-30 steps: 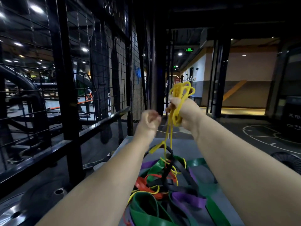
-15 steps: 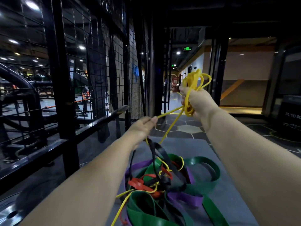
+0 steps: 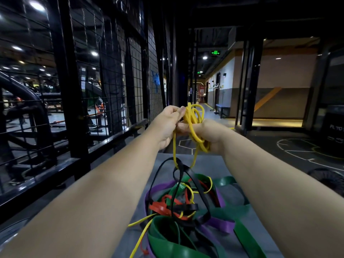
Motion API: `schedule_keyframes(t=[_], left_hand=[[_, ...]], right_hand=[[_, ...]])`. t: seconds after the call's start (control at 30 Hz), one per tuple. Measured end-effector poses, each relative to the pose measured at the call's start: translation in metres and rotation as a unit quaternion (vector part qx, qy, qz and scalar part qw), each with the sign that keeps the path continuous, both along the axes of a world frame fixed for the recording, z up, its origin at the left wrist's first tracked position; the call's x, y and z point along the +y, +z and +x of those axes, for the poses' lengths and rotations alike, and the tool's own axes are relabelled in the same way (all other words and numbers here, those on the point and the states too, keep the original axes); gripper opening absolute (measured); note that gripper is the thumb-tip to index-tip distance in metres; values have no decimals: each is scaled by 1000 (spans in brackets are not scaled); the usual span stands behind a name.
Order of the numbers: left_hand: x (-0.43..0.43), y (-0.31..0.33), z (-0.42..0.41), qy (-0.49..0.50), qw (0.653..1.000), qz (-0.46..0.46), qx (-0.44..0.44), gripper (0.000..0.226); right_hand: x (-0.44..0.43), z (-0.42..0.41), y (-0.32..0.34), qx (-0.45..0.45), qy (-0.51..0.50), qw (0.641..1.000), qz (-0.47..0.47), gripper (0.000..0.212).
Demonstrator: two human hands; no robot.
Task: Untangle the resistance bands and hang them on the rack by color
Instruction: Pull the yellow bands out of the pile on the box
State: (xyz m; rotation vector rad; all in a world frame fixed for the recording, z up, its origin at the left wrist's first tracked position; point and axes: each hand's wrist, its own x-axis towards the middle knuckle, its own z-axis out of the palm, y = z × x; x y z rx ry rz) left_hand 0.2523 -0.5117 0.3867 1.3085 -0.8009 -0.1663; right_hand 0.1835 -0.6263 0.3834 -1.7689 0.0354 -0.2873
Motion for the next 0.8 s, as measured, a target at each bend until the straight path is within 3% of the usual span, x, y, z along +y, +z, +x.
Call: schedule_keyframes(t=[0.2, 0.27, 0.33, 0.5, 0.63, 0.73, 0.8], left_hand=[[-2, -10, 4, 41, 996, 62, -46, 20], [-4, -10, 1, 39, 997, 52, -32, 19], [-6, -9, 0, 26, 999, 25, -3, 16], [-6, -8, -2, 50, 998, 29, -1, 9], [-4, -15, 3, 119, 992, 39, -29, 14], [-4, -25, 3, 118, 991, -4, 68, 32], [-6, -34, 1, 82, 992, 46, 84, 30]], right_hand=[[-8, -1, -4, 4, -50, 998, 45, 37], [-8, -3, -8, -2, -38, 998, 48, 30], [-5, -6, -9, -3, -19, 999, 51, 11], [0, 0, -19, -17, 0, 998, 63, 6], [0, 0, -18, -10, -75, 996, 46, 25], [-4, -3, -12, -29, -76, 993, 86, 28], [-5, -4, -7, -41, -66, 989, 122, 25]])
